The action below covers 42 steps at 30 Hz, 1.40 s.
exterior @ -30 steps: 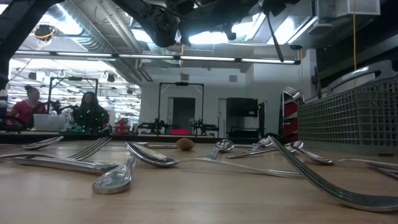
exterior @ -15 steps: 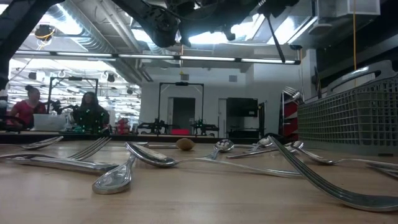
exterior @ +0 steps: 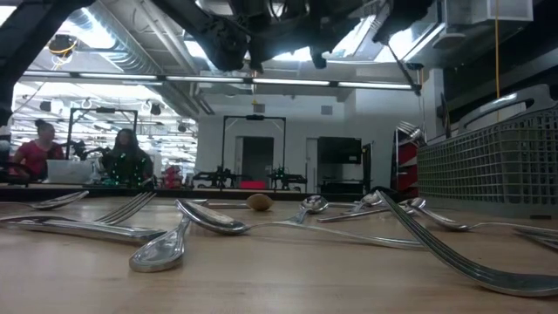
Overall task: Sort silverware
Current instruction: Put the fork into the left section of the utensil holder
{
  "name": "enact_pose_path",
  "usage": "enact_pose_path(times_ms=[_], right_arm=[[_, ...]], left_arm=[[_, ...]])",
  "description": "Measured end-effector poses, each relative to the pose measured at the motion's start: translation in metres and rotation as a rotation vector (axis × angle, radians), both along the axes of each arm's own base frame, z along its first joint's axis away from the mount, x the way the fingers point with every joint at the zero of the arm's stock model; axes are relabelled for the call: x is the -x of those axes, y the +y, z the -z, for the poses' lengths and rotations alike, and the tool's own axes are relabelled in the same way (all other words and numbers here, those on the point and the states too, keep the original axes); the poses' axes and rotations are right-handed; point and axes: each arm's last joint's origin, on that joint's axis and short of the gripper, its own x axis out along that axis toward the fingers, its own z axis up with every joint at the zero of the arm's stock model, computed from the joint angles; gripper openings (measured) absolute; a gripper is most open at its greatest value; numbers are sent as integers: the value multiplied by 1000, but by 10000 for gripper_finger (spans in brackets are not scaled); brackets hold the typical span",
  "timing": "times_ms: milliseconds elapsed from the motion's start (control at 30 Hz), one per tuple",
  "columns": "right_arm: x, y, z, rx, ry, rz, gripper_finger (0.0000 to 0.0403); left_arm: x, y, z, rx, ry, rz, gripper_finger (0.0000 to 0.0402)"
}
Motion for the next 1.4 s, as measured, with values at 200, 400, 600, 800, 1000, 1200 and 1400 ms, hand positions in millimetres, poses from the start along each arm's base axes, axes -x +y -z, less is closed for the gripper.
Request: enact_pose_path(times_ms=[200,400,600,800,1000,1200,1400], right_arm=[[18,4,-5,75,47,100,7],[40,-12,-11,101,31,316,4],[64,-43,-8,52,-22,551,4],[70,-77,25,13,-135,601,5],[76,-101,55,64,-207,677,4],[86,-111,86,26,-209,761,4],[88,-110,109,-22,-156,774,7]], left_arm=[[7,21,5,77,87,136,164],[6,22,17,57,197,175,164],[-1,9,28,-1,290,181,164],[-5,-2,33,-18,334,200,164],[-7,-8,38,-28,375,211,164],[-7,-8,41,-34,398,208,164],[-7,-8,41,-39,400,208,164]])
